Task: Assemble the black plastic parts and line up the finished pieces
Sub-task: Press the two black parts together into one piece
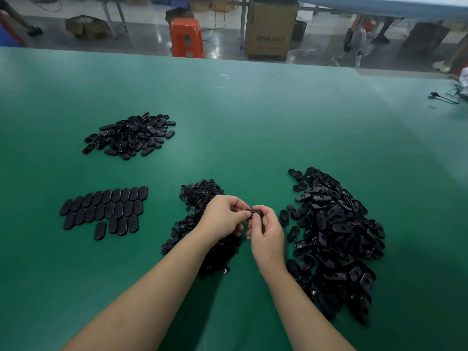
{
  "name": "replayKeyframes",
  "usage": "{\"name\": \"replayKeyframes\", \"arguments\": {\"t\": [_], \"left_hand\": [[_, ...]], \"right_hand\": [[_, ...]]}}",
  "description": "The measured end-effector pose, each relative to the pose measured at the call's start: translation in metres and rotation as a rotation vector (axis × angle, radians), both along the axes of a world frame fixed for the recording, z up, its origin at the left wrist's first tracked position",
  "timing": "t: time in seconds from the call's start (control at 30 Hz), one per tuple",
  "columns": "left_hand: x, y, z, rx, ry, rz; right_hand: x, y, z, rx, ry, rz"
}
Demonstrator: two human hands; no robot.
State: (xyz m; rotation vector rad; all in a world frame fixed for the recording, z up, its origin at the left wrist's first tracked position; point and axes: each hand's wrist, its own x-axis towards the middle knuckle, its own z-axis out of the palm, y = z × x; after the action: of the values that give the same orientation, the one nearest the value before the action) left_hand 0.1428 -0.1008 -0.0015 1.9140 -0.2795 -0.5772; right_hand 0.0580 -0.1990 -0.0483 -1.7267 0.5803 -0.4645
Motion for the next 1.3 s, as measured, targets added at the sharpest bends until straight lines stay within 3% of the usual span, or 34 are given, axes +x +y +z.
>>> {"name": "replayKeyframes", "arguments": {"t": [0.53, 1.3], "left_hand": [[-0.004, -0.002, -0.001, -0.085, 0.088, 0.01], [-0.021, -0.01, -0.002, 0.072, -0.085, 0.13]], "right_hand": [[0.0, -0.001, 0.002, 0.007, 0.031, -0.001], [0.0, -0.003, -0.001, -0.018, 0.039, -0.012]]}}
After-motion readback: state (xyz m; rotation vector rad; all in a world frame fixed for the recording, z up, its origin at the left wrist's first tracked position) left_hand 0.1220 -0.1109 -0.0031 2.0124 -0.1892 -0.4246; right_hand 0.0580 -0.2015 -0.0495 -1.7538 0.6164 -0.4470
